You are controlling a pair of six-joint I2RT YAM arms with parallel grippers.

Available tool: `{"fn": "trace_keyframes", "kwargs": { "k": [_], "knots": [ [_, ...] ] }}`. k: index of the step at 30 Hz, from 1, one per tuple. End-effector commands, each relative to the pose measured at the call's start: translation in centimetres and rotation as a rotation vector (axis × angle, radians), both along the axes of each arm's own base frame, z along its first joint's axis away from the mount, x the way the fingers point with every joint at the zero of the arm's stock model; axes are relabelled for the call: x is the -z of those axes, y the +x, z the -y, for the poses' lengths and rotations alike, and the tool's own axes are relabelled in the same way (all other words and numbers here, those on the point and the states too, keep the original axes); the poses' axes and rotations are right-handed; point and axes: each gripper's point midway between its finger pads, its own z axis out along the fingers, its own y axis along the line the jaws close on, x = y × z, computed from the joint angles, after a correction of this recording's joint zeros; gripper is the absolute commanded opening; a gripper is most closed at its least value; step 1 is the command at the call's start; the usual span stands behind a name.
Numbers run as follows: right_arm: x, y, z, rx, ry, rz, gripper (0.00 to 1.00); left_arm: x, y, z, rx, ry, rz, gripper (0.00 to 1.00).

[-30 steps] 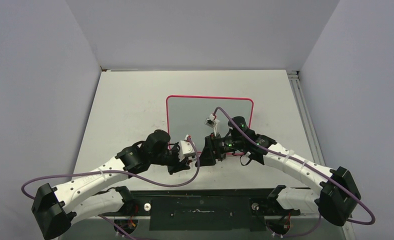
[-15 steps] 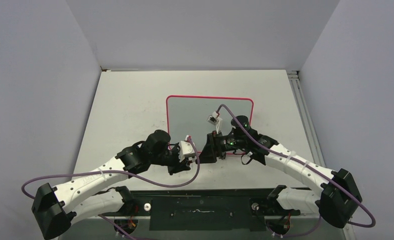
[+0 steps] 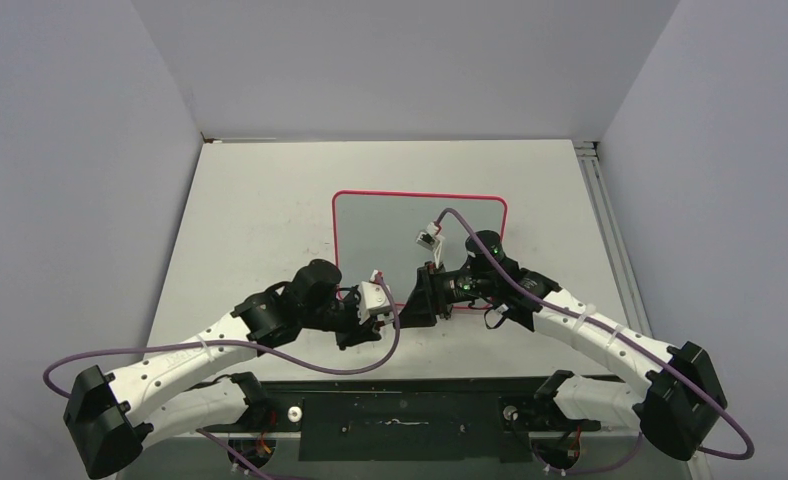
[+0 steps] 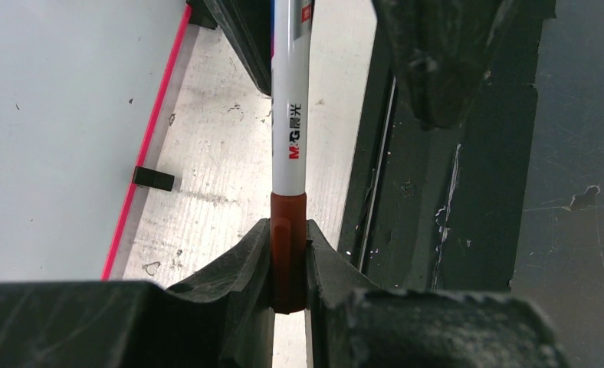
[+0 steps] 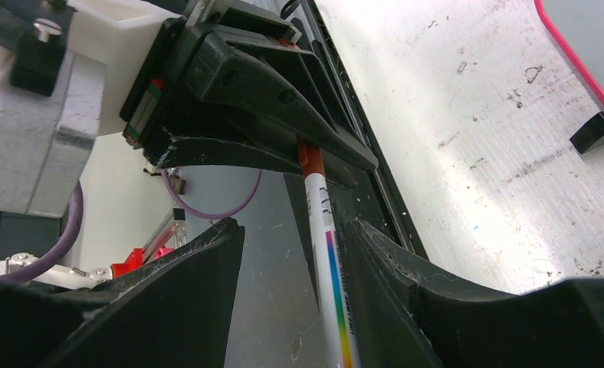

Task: Write a sentence on the whiteboard
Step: Open the whiteboard marker at the center of the board.

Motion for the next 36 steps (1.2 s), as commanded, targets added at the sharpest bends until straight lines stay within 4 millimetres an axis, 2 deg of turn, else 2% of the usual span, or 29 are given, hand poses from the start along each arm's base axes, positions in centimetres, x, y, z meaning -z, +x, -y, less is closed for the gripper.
{"fn": "trace_keyframes", "kwargs": {
  "k": [1, 17, 24, 28, 34, 36],
  "knots": [
    [-2.1, -0.3, -0.2, -0.039, 0.082, 0.054, 0.51, -2.7, 0.7, 1.2, 0.025, -0.060, 0.047, 0.00],
    [-0.6, -0.8, -0.7, -0.071, 0.035, 0.048, 0.47, -2.2, 0.3, 1.1, 0.044, -0.037, 0.025, 0.00],
    [0.1, -0.8, -0.8, -0.072, 0.014, 0.047, 0.41, -2.2, 0.2, 1.2, 0.048, -0.036, 0.024, 0.00],
    [0.2, -0.7, -0.8, -0.065, 0.011, 0.051, 0.34, -2.1, 0.2, 1.1, 0.047, -0.031, 0.020, 0.00],
    [0.2, -0.5, -0.7, -0.053, 0.012, 0.065, 0.06, -2.1, 0.2, 1.2, 0.048, -0.032, 0.020, 0.00],
    [0.1, -0.5, -0.8, -0.048, 0.017, 0.073, 0.05, -1.9, 0.5, 1.1, 0.031, -0.027, 0.029, 0.00]
  ]
}}
